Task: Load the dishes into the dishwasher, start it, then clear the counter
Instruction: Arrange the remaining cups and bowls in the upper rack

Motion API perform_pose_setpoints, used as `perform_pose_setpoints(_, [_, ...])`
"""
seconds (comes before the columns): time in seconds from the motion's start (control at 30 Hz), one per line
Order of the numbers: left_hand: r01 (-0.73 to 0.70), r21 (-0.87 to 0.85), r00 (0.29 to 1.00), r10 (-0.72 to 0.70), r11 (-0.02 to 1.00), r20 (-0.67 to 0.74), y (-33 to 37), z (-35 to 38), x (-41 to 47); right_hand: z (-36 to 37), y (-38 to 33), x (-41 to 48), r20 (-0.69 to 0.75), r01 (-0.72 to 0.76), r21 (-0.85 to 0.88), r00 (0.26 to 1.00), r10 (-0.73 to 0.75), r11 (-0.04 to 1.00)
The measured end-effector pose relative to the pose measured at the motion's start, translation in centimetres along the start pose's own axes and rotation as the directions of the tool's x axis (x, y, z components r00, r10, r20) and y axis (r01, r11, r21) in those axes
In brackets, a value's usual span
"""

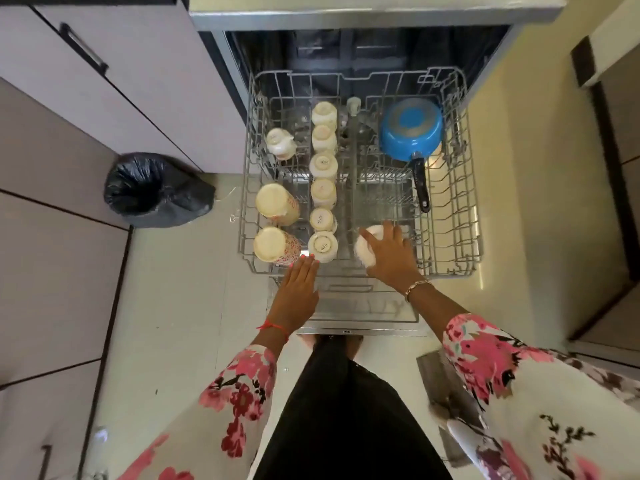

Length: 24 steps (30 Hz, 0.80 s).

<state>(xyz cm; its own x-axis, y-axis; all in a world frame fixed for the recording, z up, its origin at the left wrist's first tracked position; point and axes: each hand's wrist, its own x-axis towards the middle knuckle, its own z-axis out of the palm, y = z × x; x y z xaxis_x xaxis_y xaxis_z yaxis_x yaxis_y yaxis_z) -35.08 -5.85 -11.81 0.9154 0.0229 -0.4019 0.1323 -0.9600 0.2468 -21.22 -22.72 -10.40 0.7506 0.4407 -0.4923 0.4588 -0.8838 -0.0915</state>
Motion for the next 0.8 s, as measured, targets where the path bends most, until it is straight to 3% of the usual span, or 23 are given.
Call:
perform_pose_setpoints(0.2, [-0.034, 0.089, 0.996, 0.026, 0.995, 0.086, -1.2, 3.0, 2.6, 3.1, -0.2, 4.9, 0.034, 0.086, -0.176, 0.996, -0.081, 0.981])
perform_pose_setpoints(0.43, [-0.064, -0.066, 0.998, 0.062, 0.996, -0.023, -2.0, 3.9, 3.5, 5.8, 0.4, 6.7, 0.099, 0.096, -0.241, 0.992, -0.074, 0.966])
perform_pose_setpoints(0.67, [-0.080, -0.119, 0.997, 0.077, 0.990, -0.029, -2.4, 3.8, 3.7, 5.7, 0.4, 6.9, 0.150, 0.103, -0.240, 0.986, -0.068, 0.965])
perform_pose_setpoints(0.8, [-0.108, -0.111, 0.993, 0.112, 0.988, 0.033, -2.6, 2.6, 3.7, 4.7, -0.1, 6.6, 0.191, 0.088, -0.095, 0.979, -0.068, 0.992])
